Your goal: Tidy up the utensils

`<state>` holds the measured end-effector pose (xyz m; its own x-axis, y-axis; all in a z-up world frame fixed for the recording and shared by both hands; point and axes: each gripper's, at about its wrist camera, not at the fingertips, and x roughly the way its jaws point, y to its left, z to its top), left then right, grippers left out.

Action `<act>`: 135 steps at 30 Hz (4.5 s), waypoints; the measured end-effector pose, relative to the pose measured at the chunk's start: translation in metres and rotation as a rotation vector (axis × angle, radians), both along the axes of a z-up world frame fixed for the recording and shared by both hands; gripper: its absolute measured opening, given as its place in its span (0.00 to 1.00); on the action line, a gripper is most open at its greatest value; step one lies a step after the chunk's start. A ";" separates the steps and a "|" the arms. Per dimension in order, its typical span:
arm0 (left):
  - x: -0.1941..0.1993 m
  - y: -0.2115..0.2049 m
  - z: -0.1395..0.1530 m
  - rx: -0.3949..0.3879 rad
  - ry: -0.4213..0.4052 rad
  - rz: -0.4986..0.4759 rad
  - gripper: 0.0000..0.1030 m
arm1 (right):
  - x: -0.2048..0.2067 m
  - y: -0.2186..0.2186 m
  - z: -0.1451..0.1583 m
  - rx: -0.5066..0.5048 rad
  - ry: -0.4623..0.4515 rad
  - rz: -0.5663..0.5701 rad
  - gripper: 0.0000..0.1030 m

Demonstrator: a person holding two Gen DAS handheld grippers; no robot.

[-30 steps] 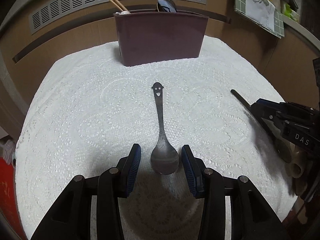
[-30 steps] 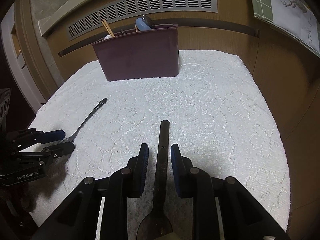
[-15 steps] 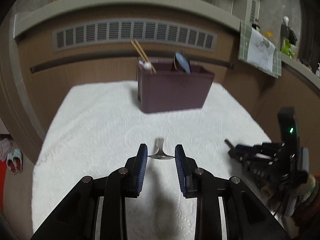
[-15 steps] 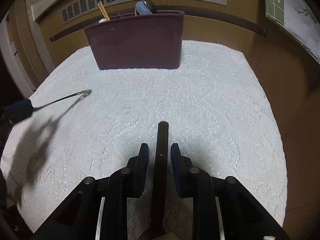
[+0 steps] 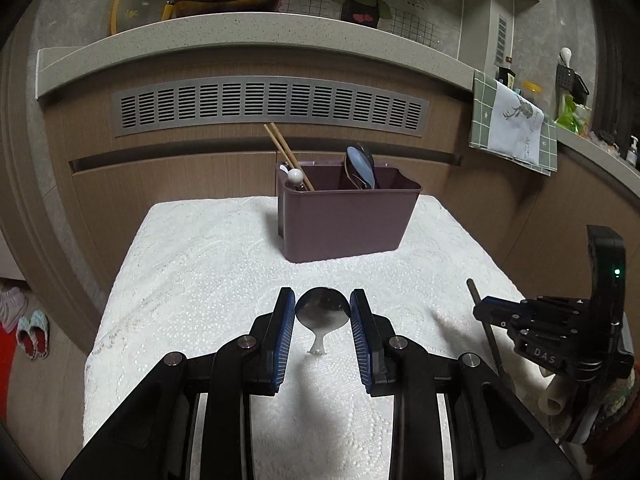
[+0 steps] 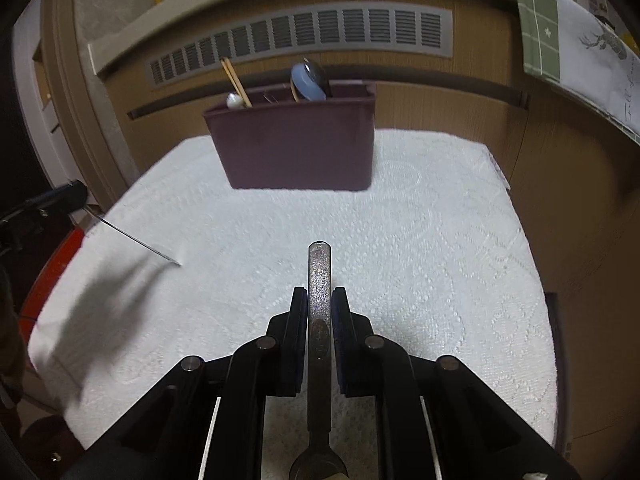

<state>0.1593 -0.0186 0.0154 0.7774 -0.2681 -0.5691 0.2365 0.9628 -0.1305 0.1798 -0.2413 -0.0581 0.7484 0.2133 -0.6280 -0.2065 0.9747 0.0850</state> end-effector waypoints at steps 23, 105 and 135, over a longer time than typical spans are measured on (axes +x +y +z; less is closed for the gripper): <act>-0.020 0.004 0.025 -0.024 -0.048 -0.011 0.28 | -0.026 0.003 0.047 0.037 -0.149 0.012 0.11; -0.070 -0.011 -0.010 0.065 0.003 0.191 0.43 | -0.081 0.034 0.036 0.038 -0.236 0.025 0.23; -0.071 -0.013 -0.008 0.066 -0.005 0.179 0.43 | -0.085 0.035 0.041 0.025 -0.253 0.022 0.24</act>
